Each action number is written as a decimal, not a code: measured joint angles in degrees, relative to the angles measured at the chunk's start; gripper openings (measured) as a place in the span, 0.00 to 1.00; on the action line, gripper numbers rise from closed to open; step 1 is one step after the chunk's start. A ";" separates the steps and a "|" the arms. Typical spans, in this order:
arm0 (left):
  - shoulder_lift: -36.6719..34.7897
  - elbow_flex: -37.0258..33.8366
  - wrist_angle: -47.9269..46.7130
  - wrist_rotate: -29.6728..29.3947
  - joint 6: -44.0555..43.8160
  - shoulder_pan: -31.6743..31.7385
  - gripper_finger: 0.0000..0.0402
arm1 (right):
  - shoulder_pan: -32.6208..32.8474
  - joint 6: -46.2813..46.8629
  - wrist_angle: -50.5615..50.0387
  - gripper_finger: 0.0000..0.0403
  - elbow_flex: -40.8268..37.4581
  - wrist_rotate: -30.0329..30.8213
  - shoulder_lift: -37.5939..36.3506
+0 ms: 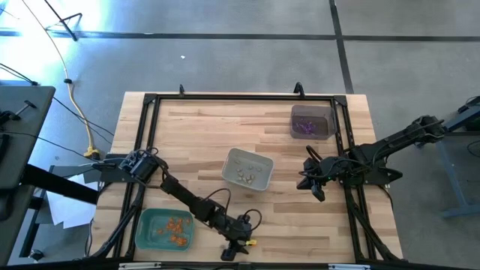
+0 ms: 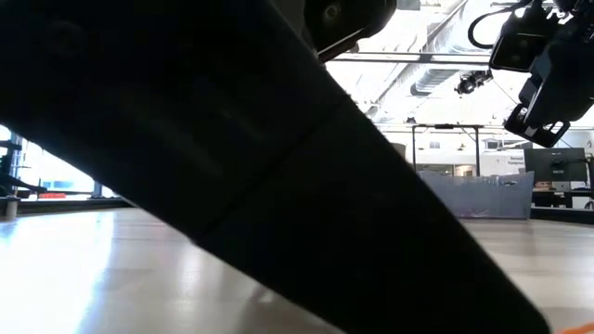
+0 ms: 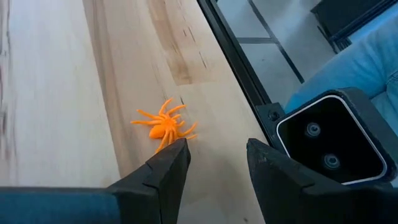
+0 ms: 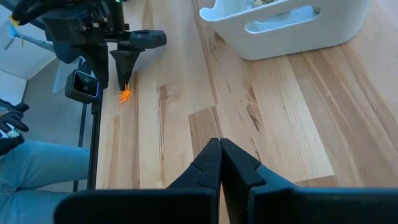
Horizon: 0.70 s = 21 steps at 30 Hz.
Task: Sort Halloween decoration
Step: Put the orange spider toy into the green bin
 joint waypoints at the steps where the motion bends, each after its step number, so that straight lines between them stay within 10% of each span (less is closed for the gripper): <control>1: 0.00 0.03 -0.20 -0.37 -0.15 0.00 0.39 | 0.01 0.01 0.00 0.00 0.00 0.00 0.00; 21: -3.41 -0.14 -9.10 -5.22 -0.76 0.22 0.39 | -0.01 0.00 -0.22 0.00 0.00 -0.02 -0.02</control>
